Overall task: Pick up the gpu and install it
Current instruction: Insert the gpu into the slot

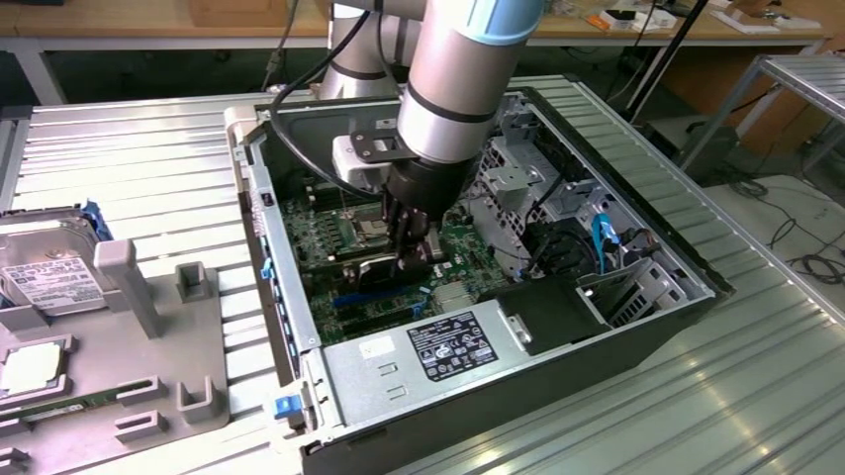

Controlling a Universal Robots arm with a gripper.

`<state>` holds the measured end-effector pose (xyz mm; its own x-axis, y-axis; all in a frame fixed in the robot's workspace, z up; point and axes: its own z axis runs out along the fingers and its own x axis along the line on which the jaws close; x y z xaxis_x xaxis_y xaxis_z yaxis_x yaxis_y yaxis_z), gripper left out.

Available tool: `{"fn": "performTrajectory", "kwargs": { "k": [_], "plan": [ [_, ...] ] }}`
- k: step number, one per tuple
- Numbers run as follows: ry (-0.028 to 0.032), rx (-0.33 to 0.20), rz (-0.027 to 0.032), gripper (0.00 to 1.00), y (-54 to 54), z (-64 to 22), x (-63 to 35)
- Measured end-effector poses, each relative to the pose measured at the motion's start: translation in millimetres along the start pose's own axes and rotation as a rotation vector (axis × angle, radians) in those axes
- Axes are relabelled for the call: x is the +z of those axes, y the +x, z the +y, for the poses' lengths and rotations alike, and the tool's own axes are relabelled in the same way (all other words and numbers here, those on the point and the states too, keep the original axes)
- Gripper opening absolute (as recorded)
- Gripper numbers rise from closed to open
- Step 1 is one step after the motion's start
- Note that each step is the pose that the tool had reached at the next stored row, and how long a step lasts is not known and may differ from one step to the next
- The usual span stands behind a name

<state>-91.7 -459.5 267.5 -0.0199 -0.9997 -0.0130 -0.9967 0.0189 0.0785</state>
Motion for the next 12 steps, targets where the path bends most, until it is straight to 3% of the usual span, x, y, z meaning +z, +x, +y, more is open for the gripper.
{"fn": "performTrajectory", "kwargs": {
  "k": [2,12],
  "plan": [
    [0.0001,-0.002,-0.0042,0.27,0.0,-0.1,0.0],
    [0.0006,-0.002,-0.0056,0.27,0.0,0.8,1.7]
  ]
}}
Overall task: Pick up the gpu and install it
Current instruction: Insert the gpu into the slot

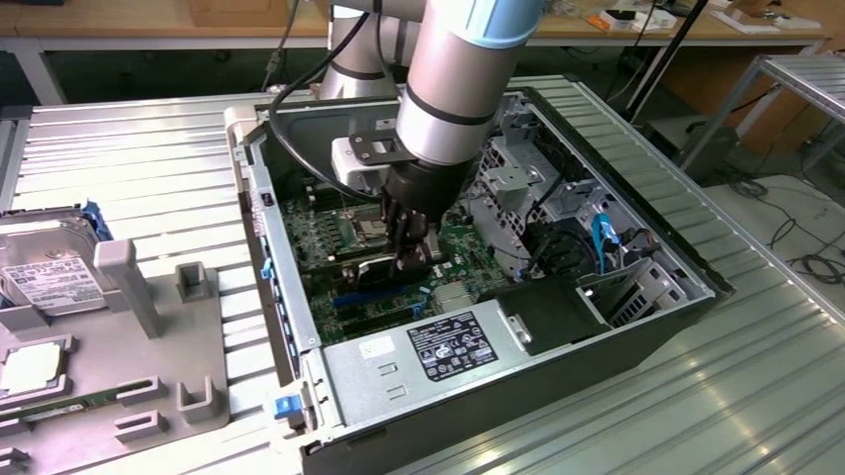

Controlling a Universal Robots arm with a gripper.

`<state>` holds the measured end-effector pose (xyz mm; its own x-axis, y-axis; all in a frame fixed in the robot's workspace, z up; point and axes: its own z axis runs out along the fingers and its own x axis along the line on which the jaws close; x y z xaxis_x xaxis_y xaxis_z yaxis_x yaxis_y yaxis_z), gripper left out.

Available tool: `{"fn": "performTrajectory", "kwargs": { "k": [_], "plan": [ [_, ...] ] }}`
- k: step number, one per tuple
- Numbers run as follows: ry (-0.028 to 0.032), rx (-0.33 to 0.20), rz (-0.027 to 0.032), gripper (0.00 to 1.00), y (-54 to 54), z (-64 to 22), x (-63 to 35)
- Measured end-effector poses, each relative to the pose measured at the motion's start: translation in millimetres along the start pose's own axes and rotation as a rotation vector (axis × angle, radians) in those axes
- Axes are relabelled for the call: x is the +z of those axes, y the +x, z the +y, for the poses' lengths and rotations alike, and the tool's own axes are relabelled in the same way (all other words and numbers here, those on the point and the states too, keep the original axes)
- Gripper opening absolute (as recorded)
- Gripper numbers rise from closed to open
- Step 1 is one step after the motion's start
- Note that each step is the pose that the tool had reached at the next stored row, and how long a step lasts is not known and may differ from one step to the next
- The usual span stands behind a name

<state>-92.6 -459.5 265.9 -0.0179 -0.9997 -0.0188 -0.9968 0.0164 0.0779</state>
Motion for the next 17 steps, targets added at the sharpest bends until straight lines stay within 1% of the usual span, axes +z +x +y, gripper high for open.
{"fn": "performTrajectory", "kwargs": {
  "k": [12,17],
  "plan": [
    [0.0001,0.000,0.0001,0.27,-1.4,0.0,0.3],
    [-0.0001,0.000,0.0003,0.27,-1.3,-0.1,2.2]
  ]
}}
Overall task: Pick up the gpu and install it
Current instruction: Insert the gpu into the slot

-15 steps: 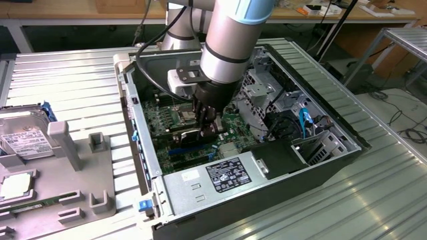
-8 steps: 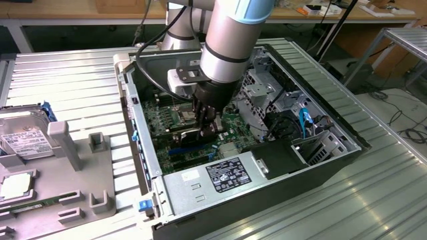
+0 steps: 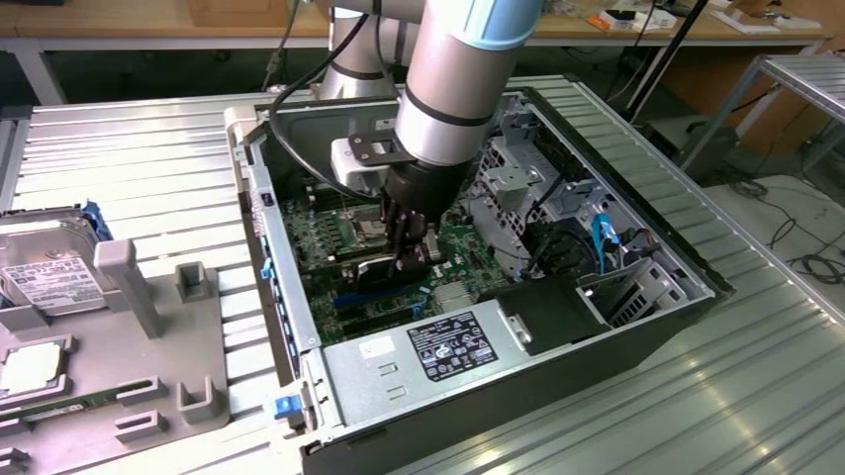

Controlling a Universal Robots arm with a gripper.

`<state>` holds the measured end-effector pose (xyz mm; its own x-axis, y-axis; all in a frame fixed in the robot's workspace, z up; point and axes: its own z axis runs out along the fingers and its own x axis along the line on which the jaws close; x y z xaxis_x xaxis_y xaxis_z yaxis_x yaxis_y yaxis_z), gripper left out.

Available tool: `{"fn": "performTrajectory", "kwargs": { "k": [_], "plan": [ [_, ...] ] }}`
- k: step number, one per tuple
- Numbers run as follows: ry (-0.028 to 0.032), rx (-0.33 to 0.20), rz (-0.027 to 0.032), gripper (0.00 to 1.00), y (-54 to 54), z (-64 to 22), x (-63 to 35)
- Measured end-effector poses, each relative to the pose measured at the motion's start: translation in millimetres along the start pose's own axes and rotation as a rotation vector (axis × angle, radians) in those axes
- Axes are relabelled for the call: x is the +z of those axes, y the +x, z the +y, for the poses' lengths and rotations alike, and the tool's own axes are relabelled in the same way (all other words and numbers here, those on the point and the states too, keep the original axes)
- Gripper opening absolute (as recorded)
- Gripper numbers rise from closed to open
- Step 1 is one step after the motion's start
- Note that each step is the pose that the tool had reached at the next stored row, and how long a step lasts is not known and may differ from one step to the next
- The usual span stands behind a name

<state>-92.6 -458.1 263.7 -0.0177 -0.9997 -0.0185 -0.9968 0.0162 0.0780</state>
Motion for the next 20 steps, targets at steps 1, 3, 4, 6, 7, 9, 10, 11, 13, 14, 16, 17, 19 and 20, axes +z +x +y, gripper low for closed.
{"fn": "performTrajectory", "kwargs": {
  "k": [1,3,4,6,7,9,10,11,13,14,16,17,19,20],
  "plan": [
    [0.0001,0.000,-0.0001,0.27,0.0,0.0,0.2],
    [0.0000,0.000,0.0000,0.27,0.0,0.0,0.4],
    [0.0001,0.000,-0.0001,0.27,0.0,0.0,0.4],
    [0.0001,0.000,-0.0002,0.27,0.0,0.0,0.5],
    [0.0001,0.000,-0.0002,0.27,0.0,0.0,0.5],
    [0.0002,0.000,-0.0004,0.27,0.1,0.1,0.7],
    [0.0001,0.000,-0.0002,0.27,0.3,0.2,1.1],
    [0.0000,0.000,0.0000,0.27,0.5,0.2,1.4],
    [0.0000,0.000,0.0001,0.27,0.8,0.2,1.8],
    [0.0000,0.000,0.0001,0.27,0.9,0.2,1.9],
    [0.0001,0.000,0.0000,0.27,1.1,0.2,2.2],
    [0.0001,0.000,0.0000,0.27,1.2,0.3,2.4],
    [0.0003,0.000,-0.0004,0.27,1.3,0.2,3.4],
    [0.0003,0.000,-0.0004,0.27,1.3,0.2,3.4]
  ]
}}
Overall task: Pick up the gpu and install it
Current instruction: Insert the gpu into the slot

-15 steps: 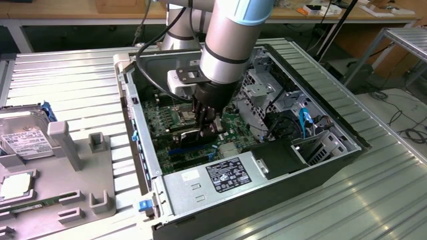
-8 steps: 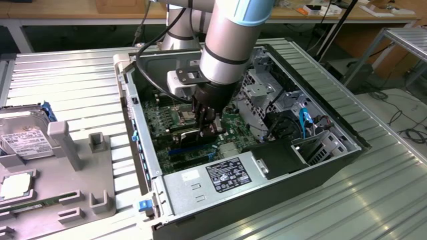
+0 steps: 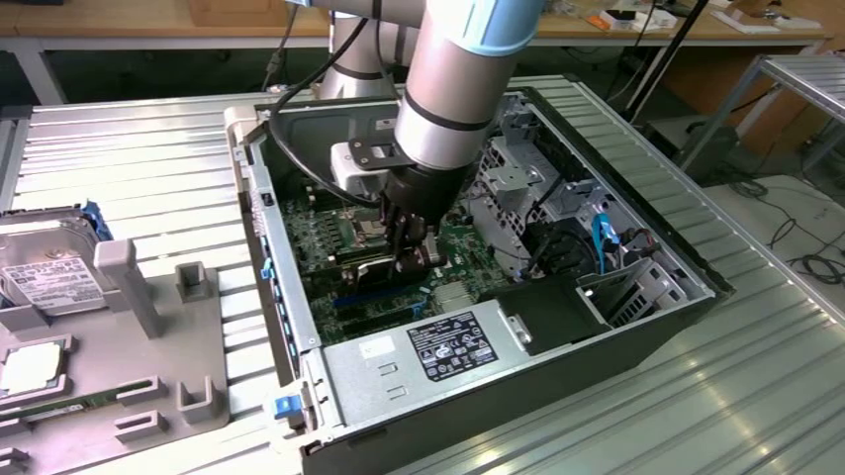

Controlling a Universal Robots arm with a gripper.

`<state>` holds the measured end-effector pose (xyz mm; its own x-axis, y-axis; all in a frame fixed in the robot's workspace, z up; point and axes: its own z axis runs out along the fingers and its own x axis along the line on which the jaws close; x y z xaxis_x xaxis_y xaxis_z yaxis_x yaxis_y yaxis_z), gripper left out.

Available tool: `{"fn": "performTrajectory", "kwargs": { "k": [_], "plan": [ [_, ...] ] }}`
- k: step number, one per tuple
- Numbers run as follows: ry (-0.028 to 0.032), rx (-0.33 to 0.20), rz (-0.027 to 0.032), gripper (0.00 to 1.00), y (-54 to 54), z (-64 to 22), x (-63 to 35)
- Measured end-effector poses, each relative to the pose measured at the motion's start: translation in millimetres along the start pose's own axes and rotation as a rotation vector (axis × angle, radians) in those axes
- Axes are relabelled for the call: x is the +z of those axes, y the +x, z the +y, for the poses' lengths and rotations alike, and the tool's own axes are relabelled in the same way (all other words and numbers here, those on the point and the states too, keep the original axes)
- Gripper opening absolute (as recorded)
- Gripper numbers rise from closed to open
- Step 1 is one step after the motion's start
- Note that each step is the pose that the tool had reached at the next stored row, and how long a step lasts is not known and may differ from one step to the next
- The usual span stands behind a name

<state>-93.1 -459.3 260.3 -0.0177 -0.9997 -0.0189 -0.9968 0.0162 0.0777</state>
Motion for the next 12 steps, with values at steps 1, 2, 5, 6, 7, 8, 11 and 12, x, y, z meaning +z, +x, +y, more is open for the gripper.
{"fn": "performTrajectory", "kwargs": {
  "k": [1,2,5,6,7,8,11,12],
  "plan": [
    [-0.0001,0.000,0.0002,0.27,0.1,0.0,-0.1],
    [-0.0027,0.000,0.0002,0.27,0.1,0.0,-0.2],
    [-0.0098,-0.002,0.0007,0.27,0.3,0.1,-0.4],
    [-0.0111,-0.002,0.0006,0.27,0.3,0.0,-0.4],
    [-0.0126,-0.002,0.0006,0.27,0.3,-0.4,-0.4],
    [-0.0130,-0.002,0.0006,0.27,0.3,-0.4,-0.4],
    [-0.0132,-0.002,0.0006,0.27,0.3,-0.4,-0.4],
    [-0.0133,-0.002,0.0006,0.27,0.3,-0.4,-0.4]
  ]
}}
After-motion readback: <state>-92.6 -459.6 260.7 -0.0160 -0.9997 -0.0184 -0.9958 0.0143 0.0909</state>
